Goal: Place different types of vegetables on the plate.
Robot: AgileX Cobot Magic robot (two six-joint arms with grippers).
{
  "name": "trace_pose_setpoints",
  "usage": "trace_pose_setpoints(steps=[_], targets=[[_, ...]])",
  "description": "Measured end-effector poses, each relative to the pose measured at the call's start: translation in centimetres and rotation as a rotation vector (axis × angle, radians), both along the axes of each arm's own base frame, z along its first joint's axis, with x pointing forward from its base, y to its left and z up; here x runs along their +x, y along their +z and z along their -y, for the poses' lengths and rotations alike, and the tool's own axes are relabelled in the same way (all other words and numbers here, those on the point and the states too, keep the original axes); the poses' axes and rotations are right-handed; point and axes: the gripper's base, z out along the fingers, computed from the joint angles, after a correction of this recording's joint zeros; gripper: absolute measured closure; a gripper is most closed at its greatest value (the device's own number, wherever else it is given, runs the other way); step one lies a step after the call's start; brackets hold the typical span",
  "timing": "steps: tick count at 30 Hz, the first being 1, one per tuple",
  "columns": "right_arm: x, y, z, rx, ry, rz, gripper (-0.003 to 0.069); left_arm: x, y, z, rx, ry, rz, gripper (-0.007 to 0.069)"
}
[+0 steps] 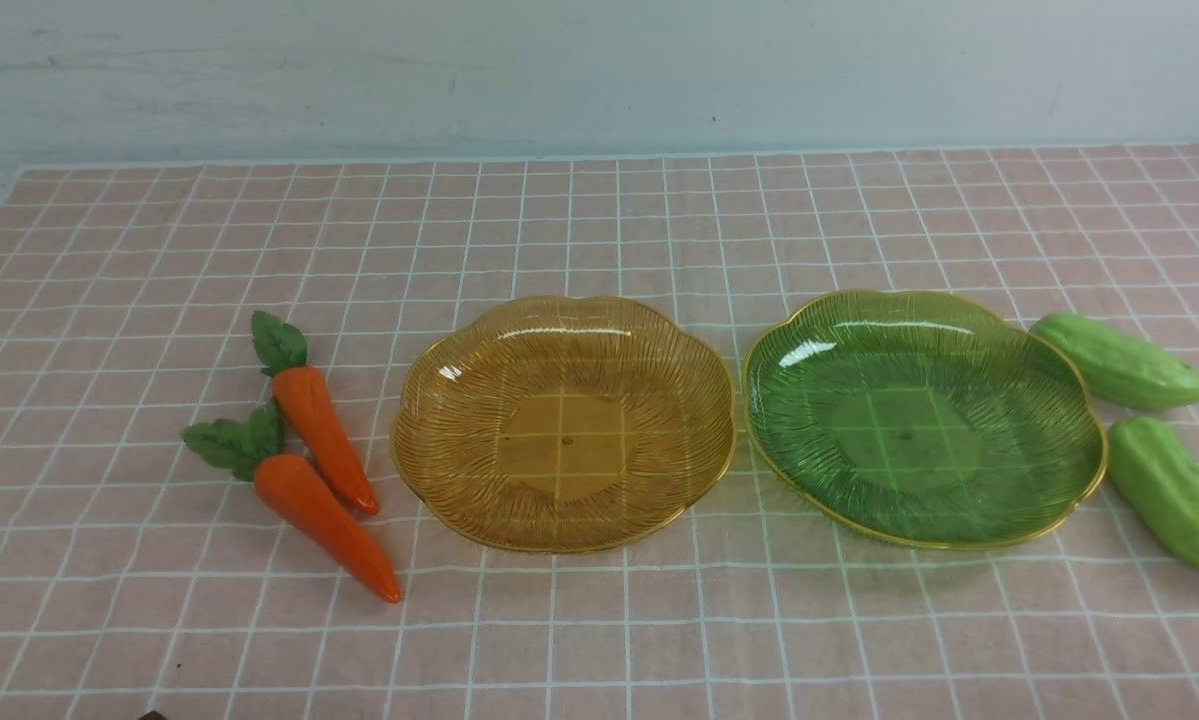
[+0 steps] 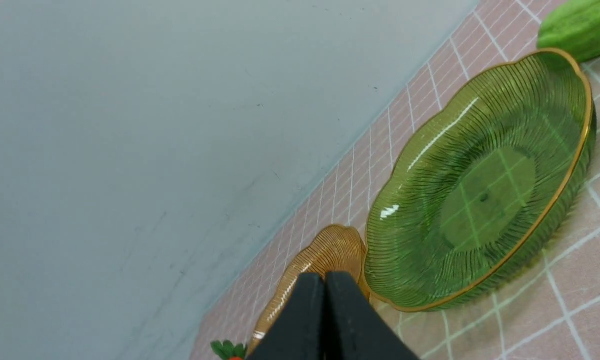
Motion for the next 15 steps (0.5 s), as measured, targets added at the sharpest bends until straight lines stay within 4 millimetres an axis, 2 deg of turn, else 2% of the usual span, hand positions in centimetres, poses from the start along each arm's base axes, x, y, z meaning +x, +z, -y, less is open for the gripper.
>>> trace_pose_setpoints(steps=[3,11,13,15], targets=[[0.0,0.1,0.0,0.018,-0.005,0.002,0.0676,0.1,0.4,-0.2,-0.057,0.026,0.022,0.0628],[0.0,0.4,0.0,-0.046,-0.004,0.030,0.0676,0.4,1.1,-1.1,-0.063,0.133,0.100,0.0628],[-0.2,1.6,0.1,-0.082,-0.005,0.076,0.0676,0.3,1.6,-1.1,-0.016,0.127,0.127,0.0628],[-0.6,3.8,0.1,-0.123,-0.010,0.150,0.0676,0.1,2.8,-1.0,0.042,0.108,0.173,0.0628]])
